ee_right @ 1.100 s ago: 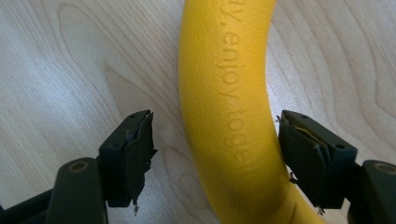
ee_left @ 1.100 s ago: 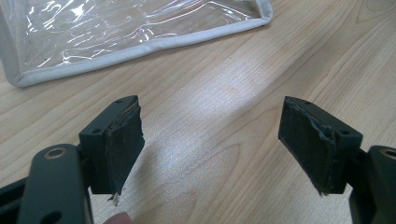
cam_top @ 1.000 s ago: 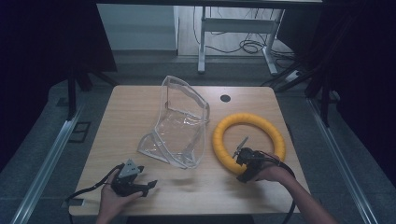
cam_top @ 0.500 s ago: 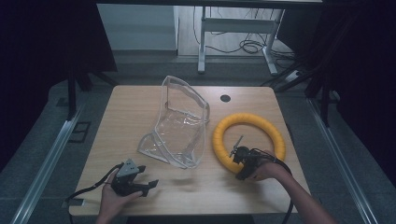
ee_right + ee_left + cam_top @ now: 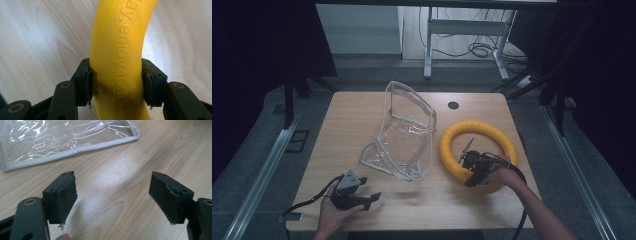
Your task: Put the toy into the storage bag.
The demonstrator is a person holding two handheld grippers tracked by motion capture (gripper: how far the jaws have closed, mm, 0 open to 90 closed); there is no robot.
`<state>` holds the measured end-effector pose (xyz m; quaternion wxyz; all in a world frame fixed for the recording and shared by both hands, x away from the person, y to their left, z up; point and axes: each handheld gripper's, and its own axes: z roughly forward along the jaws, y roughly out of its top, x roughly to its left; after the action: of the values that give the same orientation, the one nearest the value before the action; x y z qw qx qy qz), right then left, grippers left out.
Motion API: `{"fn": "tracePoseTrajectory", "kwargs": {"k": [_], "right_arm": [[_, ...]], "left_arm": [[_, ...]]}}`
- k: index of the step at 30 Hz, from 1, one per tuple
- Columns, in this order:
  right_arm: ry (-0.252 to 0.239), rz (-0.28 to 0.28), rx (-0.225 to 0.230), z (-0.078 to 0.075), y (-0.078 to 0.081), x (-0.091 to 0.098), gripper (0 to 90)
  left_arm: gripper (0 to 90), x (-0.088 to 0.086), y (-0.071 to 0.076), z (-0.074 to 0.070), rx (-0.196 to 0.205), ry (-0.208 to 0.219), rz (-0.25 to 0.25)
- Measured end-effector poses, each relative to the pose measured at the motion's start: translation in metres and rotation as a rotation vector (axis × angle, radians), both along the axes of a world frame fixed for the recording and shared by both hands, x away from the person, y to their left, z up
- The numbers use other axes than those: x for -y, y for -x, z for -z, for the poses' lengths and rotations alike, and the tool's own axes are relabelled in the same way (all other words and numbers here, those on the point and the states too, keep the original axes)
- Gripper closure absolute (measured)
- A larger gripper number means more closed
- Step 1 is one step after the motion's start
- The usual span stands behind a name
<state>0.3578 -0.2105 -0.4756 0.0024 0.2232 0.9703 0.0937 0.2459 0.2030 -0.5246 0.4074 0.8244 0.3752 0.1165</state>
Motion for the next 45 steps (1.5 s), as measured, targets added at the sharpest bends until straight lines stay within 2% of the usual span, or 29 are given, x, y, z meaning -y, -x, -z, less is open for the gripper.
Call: {"fn": "tracePoseTrajectory", "kwargs": {"k": [6,11,15,22,32,41,45], "right_arm": [[-0.121,0.037,0.02,-0.026,-0.002,0.005,50.1],[-0.159,0.043,0.05,-0.039,-0.002,0.008,50.4],[-0.206,0.061,0.055,-0.047,-0.004,0.012,50.5],[-0.227,0.084,0.084,-0.056,-0.004,0.02,50.6],[-0.296,0.114,0.123,-0.074,-0.004,0.028,50.7],[-0.381,0.139,0.154,-0.091,-0.004,0.032,50.7],[-0.437,0.152,0.162,-0.098,-0.004,0.034,50.7]], "left_arm": [[22.0,-0.001,0.0,-0.001,0.006,-0.001,-0.001],[22.0,-0.001,0.0,-0.001,0.006,0.0,-0.001],[22.0,-0.001,0.0,-0.001,0.009,0.002,-0.004],[22.0,-0.001,0.0,-0.001,0.008,0.001,-0.003],[22.0,-0.001,-0.001,-0.001,0.009,0.004,-0.005],[22.0,-0.001,-0.001,-0.002,0.01,0.005,-0.006],[22.0,-0.001,-0.001,-0.002,0.009,0.006,-0.006]]}}
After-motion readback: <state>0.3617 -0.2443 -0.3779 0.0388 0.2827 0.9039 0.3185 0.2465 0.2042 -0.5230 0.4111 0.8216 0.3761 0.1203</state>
